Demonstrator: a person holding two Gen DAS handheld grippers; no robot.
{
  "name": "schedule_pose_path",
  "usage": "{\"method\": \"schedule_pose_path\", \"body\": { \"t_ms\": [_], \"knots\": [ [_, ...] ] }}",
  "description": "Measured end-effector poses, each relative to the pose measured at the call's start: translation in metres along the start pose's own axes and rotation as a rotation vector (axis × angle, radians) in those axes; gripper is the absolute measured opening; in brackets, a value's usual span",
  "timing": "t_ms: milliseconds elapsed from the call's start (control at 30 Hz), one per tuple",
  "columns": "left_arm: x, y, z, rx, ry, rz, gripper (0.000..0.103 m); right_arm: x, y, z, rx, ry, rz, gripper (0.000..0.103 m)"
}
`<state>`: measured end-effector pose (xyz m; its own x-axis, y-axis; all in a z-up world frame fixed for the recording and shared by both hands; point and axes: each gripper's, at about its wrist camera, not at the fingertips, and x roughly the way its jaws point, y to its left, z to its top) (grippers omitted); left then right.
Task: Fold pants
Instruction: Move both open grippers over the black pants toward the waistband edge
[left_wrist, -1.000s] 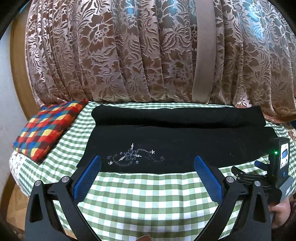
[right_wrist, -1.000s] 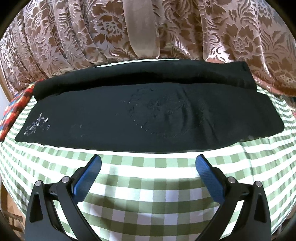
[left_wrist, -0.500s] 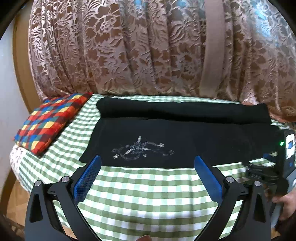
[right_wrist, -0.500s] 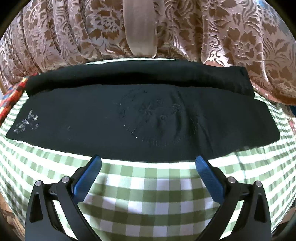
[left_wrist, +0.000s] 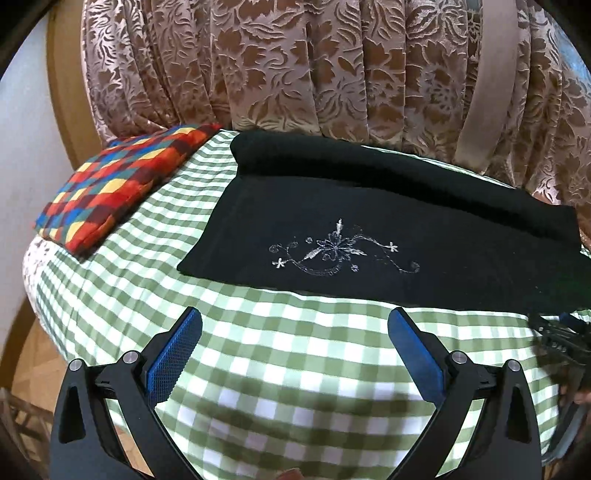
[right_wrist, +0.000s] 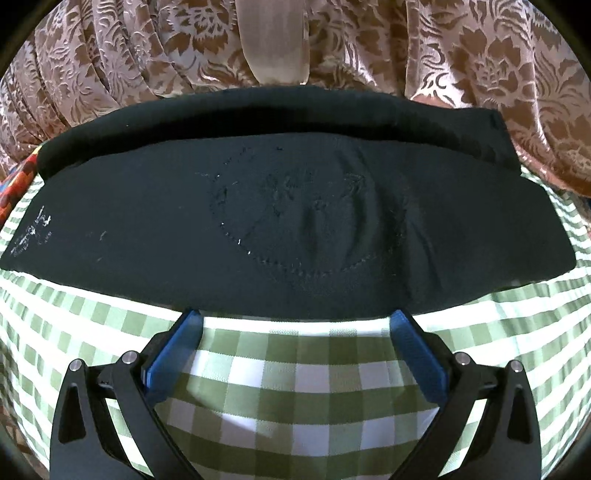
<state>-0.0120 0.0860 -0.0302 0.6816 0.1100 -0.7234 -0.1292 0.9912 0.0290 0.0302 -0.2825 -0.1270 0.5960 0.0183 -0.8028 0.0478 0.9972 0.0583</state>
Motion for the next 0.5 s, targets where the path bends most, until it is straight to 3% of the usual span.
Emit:
{"method": "schedule_pose_path", "body": {
  "t_ms": [267, 500],
  "knots": [
    [0.029, 0.01, 0.009, 0.001, -0.02, 0.011, 0.1, 0.001, 0.0, -0.003, 0.004, -0.019, 0.002, 0.101],
    [0.061, 0.014, 0.027, 0.012, -0.038, -0.047, 0.1, 0.0, 0.0, -0.003, 0.005, -0.023, 0.003, 0.101]
  ]
}}
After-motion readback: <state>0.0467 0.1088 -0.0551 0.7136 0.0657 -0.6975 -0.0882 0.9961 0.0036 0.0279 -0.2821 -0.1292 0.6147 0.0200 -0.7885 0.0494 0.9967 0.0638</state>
